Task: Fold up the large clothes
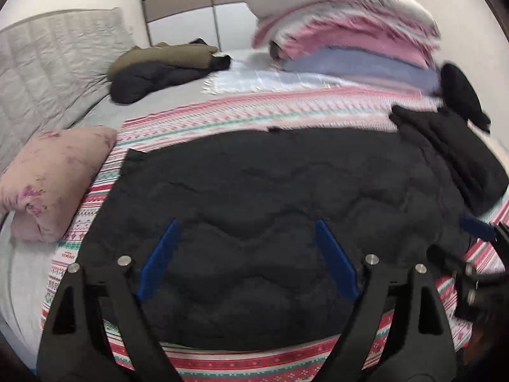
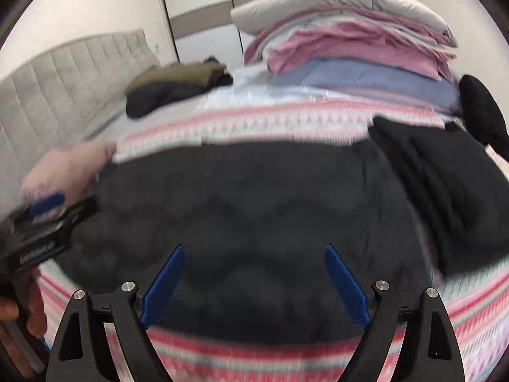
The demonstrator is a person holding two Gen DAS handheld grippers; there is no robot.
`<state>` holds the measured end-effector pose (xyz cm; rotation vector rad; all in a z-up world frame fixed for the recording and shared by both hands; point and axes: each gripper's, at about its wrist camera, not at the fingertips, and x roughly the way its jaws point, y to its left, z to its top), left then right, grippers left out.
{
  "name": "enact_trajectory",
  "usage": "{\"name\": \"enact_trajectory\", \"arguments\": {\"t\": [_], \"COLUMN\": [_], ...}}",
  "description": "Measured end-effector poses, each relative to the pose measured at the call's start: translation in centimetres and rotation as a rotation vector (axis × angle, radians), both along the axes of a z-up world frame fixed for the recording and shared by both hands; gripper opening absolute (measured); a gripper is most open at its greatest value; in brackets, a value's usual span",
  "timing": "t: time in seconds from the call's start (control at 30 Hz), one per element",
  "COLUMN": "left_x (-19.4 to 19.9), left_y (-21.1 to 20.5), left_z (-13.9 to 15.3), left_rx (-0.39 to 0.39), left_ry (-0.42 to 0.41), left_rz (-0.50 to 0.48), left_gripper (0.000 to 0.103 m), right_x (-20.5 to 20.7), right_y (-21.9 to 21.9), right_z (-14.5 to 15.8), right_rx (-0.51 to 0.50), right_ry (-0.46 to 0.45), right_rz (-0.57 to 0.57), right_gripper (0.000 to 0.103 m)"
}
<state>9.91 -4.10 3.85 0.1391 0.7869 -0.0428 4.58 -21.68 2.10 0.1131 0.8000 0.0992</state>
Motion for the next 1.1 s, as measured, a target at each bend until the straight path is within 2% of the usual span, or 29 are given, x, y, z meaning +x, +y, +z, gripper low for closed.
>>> {"name": "enact_trajectory", "arguments": {"t": [0.1,0.2,0.27,0.4,0.47,0.57,0.63,0.7,0.77,0.87,0.93,1.03,1.1], "left_x": [1.4,3.2,4.0,6.7,9.3,12.4,13.1,13.4,13.5,13.5,13.3,12.9,12.8], "left_y": [-1.0,-1.7,-2.7,-4.1,-3.9,-2.9,-2.2,-2.5,-3.2,-2.7,-2.5,-3.1,-3.7], "left_z": [-0.3,0.4,0.7,0.0,-1.4,-4.2,-6.9,-8.0,-8.0,-7.6,-6.6,-4.8,-4.6], "left_rx": [0.051,0.009,0.014,0.025,0.020,0.011,-0.029,-0.020,0.026,0.009,0.013,0.032,0.037], "left_ry": [0.014,0.020,0.005,0.027,0.078,0.134,0.183,0.200,0.201,0.212,0.196,0.123,0.115], "left_rz": [0.037,0.061,0.060,0.029,0.044,0.120,0.159,0.162,0.154,0.147,0.152,0.129,0.114], "left_gripper": [0.087,0.087,0.087,0.087,0.087,0.087,0.087,0.087,0.087,0.087,0.087,0.087,0.087], "right_x": [-2.0,-3.0,-3.7,-4.1,-3.7,-3.4,-3.9,-3.8,-3.1,-1.4,-0.9,-0.7,-0.6], "right_y": [-0.2,-0.3,-0.4,-1.3,-1.9,-2.7,-3.2,-3.4,-3.8,-4.6,-5.1,-5.6,-5.8], "right_z": [-2.1,-2.5,-1.9,-2.0,-2.6,-2.9,-2.9,-3.3,-4.3,-5.8,-5.9,-5.7,-5.7], "right_rx": [0.021,-0.023,-0.039,0.056,0.071,0.071,0.073,0.085,0.102,0.107,0.117,0.163,0.172], "right_ry": [0.046,0.074,0.040,0.035,0.059,0.067,0.066,0.076,0.116,0.174,0.167,0.146,0.149], "right_rz": [-0.027,-0.052,-0.054,-0.042,-0.083,-0.114,-0.122,-0.123,-0.122,-0.140,-0.151,-0.160,-0.162], "right_gripper": [0.090,0.090,0.090,0.090,0.090,0.090,0.090,0.090,0.090,0.090,0.090,0.090,0.090]}}
